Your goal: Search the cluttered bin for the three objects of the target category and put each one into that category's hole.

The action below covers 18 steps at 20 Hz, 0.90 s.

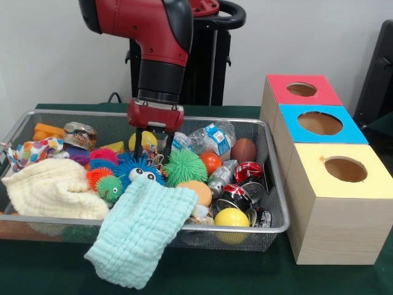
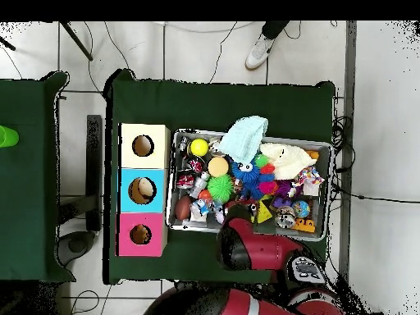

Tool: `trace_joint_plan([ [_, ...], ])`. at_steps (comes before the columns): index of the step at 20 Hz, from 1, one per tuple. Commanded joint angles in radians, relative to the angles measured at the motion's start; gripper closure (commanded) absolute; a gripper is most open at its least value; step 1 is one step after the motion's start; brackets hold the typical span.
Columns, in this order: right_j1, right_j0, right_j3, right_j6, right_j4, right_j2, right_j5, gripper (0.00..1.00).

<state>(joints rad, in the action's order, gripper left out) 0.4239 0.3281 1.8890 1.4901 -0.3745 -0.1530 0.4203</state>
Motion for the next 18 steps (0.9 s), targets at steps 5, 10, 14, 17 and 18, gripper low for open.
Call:
trace_joint_plan([
  [5, -0.049, -0.016, -0.024, 0.195, 0.027, 0.012, 0.119, 0.00],
  [10, -0.085, -0.025, -0.054, 0.199, 0.051, 0.020, 0.135, 0.00],
  [14, -0.141, 0.006, -0.095, 0.201, 0.039, 0.044, 0.167, 0.00],
  [17, -0.166, -0.011, -0.133, 0.187, 0.080, 0.038, 0.123, 0.00],
  [18, -0.174, -0.022, -0.145, 0.180, 0.099, 0.033, 0.110, 0.00],
])
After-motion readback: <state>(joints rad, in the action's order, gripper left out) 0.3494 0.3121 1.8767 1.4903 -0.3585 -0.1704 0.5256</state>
